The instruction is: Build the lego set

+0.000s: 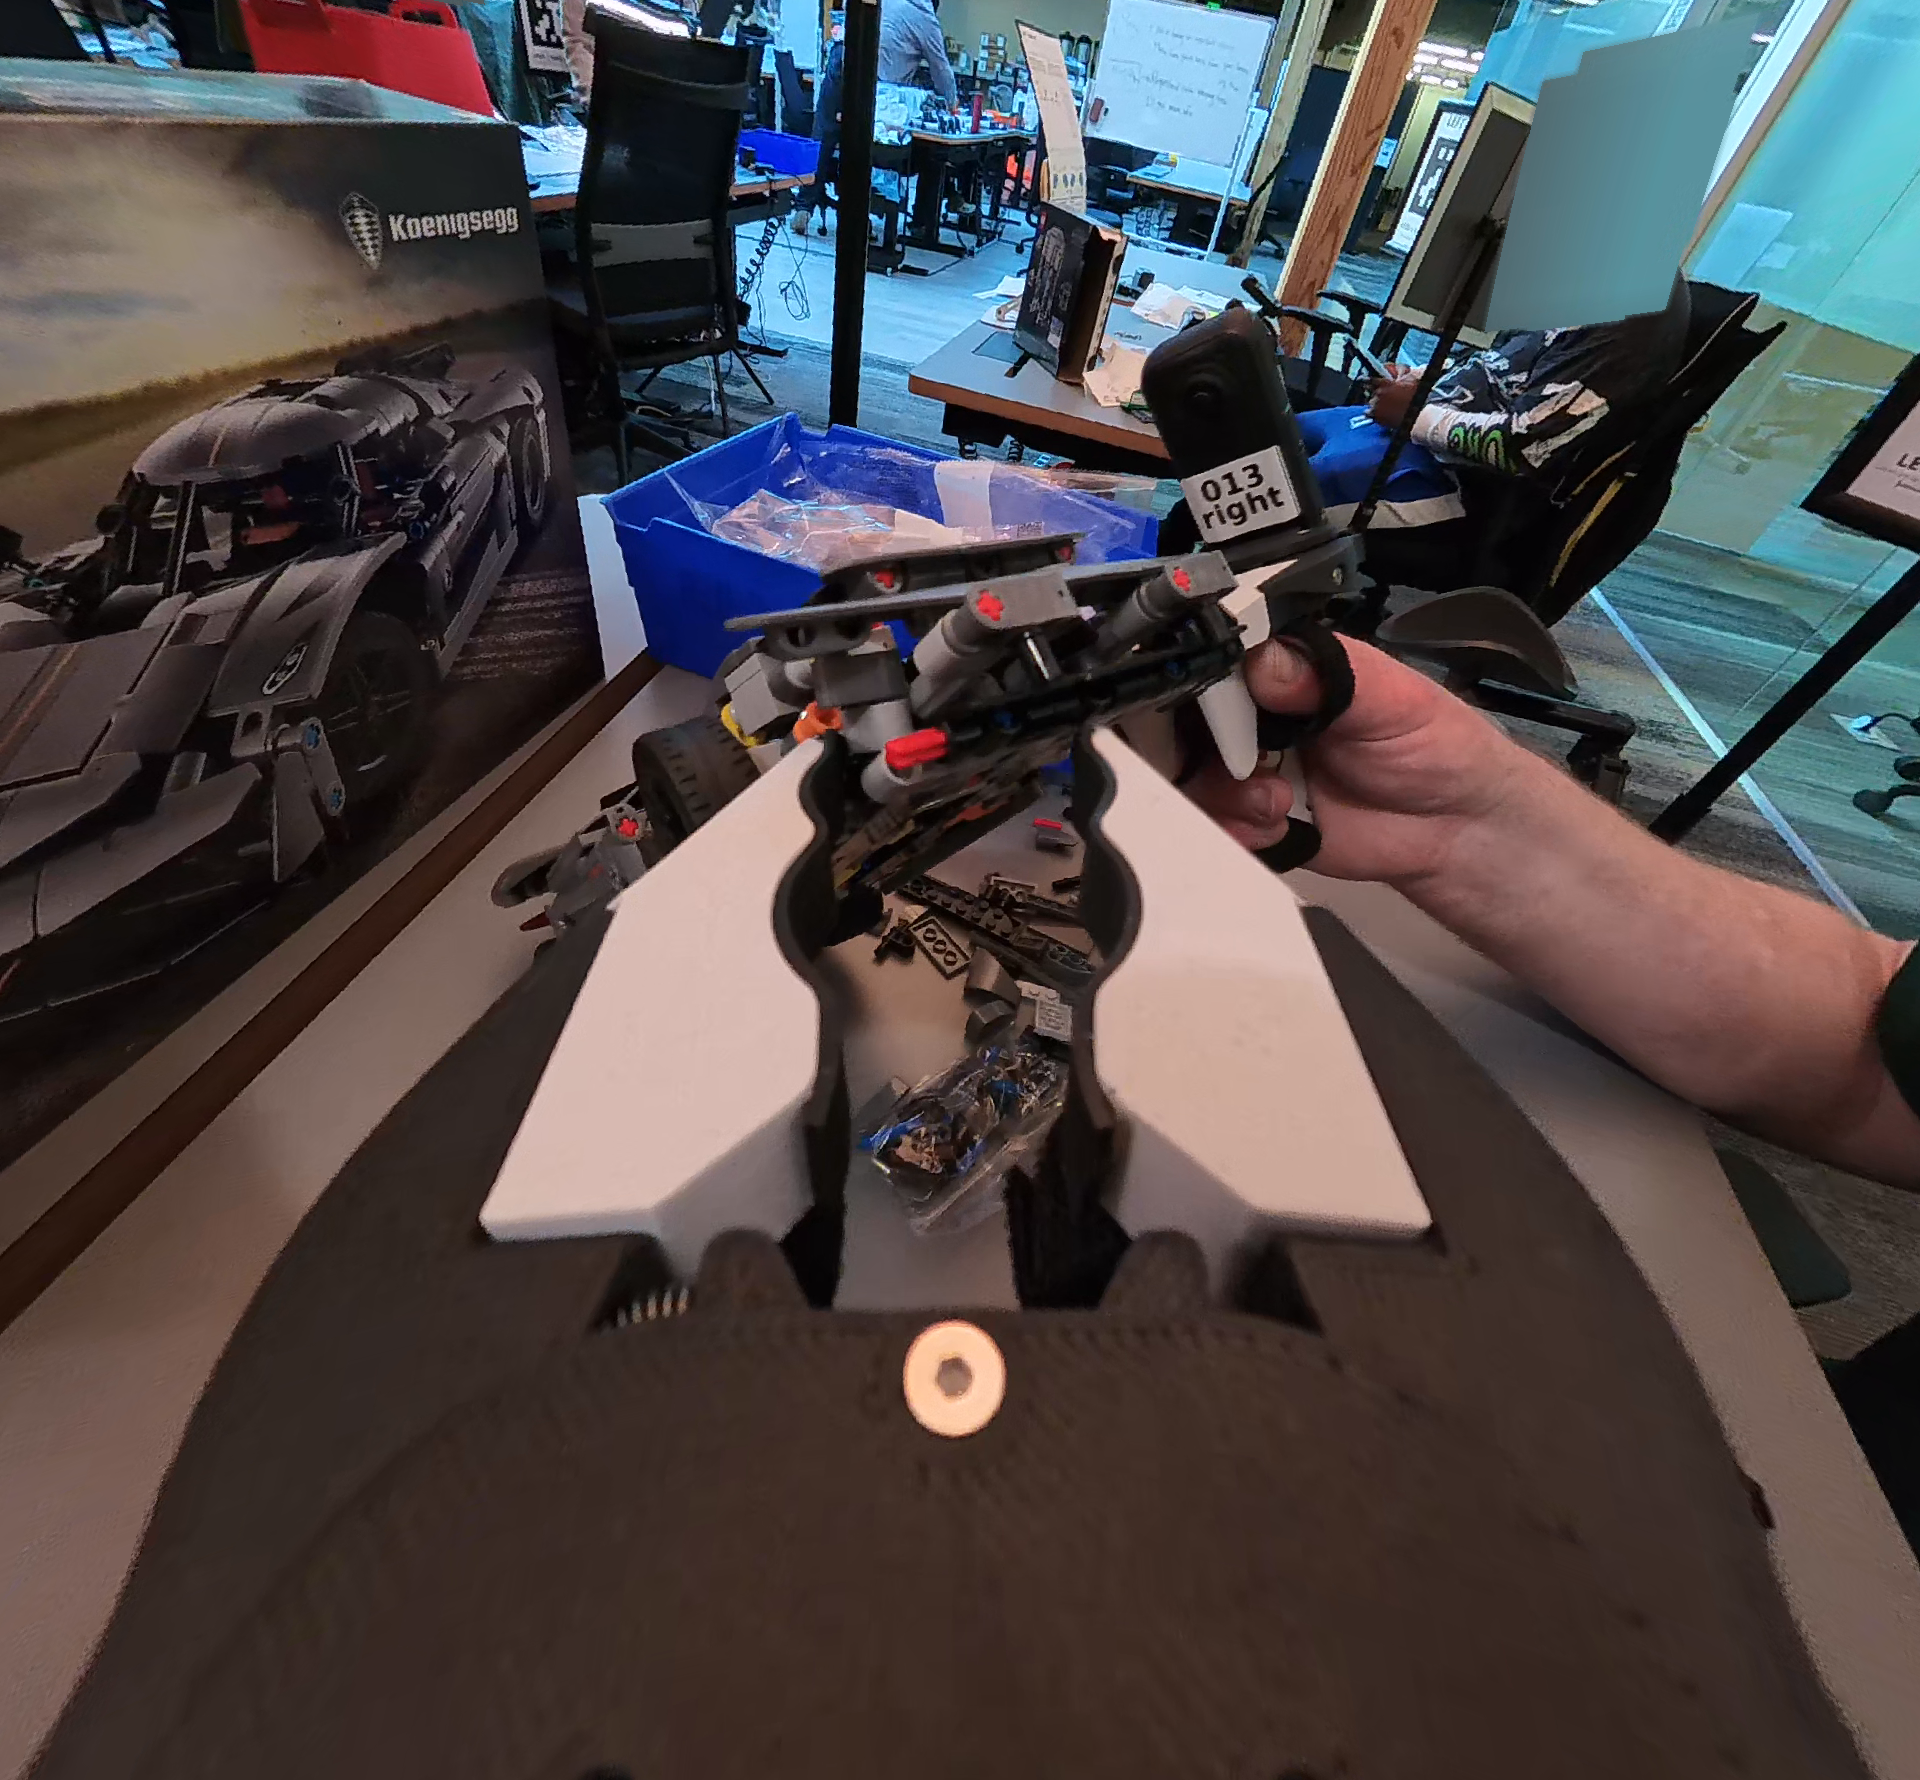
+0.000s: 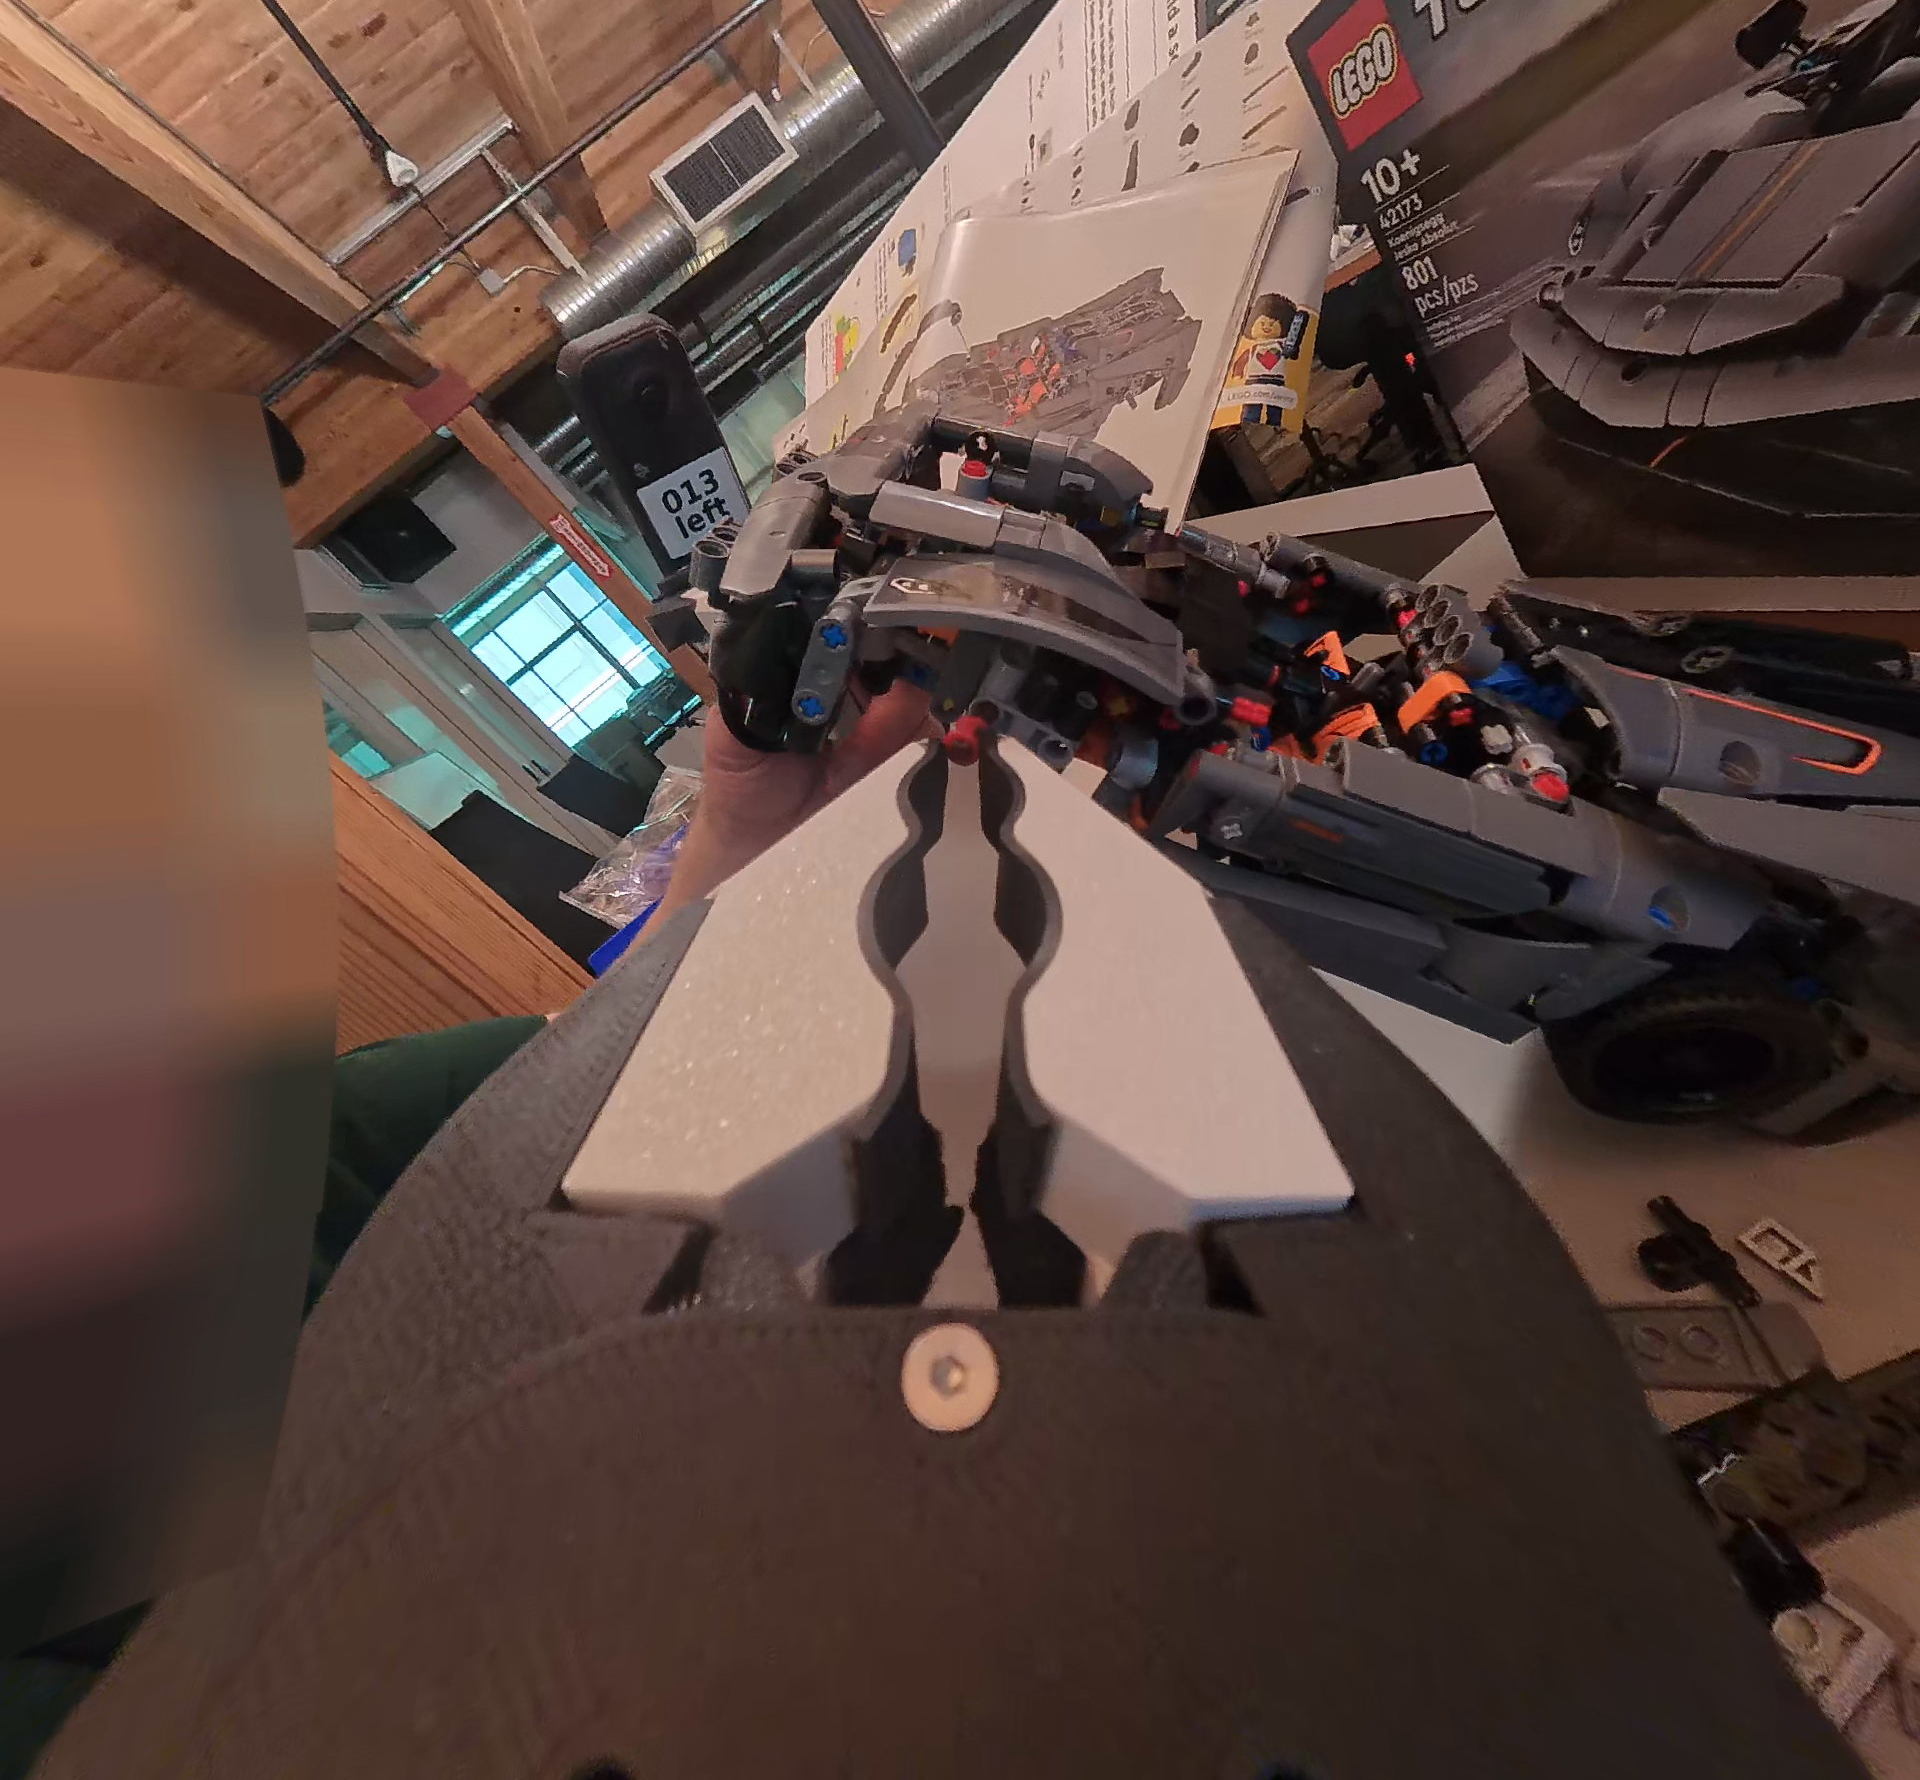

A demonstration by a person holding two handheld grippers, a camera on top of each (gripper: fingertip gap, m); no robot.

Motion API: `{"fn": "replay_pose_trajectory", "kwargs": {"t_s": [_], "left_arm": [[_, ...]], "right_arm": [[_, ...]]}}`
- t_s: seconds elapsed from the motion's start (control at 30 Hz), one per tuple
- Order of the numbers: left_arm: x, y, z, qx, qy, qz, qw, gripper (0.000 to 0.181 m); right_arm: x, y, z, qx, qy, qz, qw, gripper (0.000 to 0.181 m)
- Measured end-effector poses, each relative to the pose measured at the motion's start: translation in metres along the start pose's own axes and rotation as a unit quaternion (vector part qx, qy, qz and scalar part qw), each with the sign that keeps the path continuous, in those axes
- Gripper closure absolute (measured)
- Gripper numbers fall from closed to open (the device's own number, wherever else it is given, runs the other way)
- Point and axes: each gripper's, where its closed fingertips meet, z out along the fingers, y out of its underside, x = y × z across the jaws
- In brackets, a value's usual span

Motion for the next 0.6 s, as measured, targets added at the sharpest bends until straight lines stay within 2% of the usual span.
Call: {"fn": "replay_pose_trajectory", "kwargs": {"t_s": [0.43, 0.6], "left_arm": [[0.0031, 0.0044, -0.0001, -0.002, -0.006, 0.042, 0.999, 0.136], [0.0038, 0.0084, -0.0015, -0.012, -0.019, 0.087, 0.996, 0.13]], "right_arm": [[-0.0001, -0.0043, -0.0017, 0.014, 0.003, 0.0, 1.0, 0.177], [-0.0002, -0.005, -0.0019, 0.016, 0.001, 0.002, 1.0, 0.178]]}}
